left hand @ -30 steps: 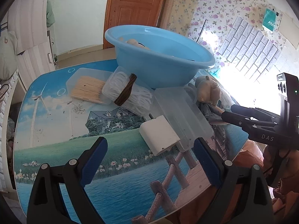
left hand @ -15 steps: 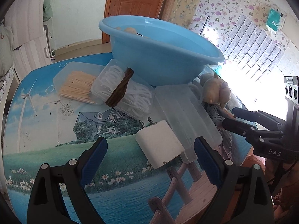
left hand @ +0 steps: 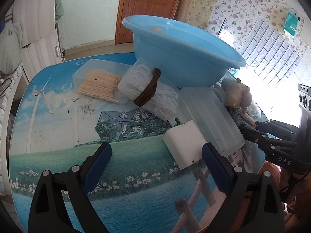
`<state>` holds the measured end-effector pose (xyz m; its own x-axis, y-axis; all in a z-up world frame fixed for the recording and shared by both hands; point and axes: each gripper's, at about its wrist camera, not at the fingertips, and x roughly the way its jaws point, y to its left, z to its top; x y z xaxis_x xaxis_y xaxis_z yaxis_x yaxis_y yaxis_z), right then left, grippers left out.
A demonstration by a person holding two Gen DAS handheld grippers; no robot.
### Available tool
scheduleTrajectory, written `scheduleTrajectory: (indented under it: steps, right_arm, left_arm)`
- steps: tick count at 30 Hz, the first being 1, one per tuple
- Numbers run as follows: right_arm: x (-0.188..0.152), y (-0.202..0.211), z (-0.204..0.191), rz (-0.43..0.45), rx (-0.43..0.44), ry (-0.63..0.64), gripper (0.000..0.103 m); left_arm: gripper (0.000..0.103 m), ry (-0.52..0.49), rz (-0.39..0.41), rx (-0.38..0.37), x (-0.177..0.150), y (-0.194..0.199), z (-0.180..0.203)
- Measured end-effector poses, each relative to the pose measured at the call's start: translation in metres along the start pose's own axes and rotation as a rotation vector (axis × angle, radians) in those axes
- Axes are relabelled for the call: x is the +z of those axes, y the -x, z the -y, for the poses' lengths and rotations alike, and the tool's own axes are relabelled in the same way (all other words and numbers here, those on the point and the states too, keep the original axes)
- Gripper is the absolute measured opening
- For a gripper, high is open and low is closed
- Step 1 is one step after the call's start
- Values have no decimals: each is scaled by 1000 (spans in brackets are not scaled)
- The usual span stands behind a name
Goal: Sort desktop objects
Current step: 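Grasp the white small box with the left tool while the right grasps the grey packet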
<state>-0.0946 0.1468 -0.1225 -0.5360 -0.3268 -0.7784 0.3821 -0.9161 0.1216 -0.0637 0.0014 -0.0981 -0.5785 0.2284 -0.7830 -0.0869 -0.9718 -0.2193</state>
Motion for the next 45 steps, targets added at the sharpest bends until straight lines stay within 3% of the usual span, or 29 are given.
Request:
scheduleTrajectory:
  steps: [5, 10, 16, 20, 45]
  right_arm:
    - [-3, 7, 2, -2, 16, -13, 31]
    - [-6, 13, 6, -3, 14, -24, 31]
    - [-7, 17, 9, 5, 9, -32, 31]
    - [-6, 18, 9, 11, 5, -28, 31]
    - [-10, 16, 8, 2, 12, -28, 34]
  left_arm:
    - [94, -19, -15, -32, -1, -3, 8]
    - [94, -60, -25, 12, -2, -13, 18]
    - [91, -39, -9, 18, 1, -15, 14]
    - [38, -59, -2, 67, -3, -9, 11]
    - [38, -75, -24, 23, -32, 17, 6]
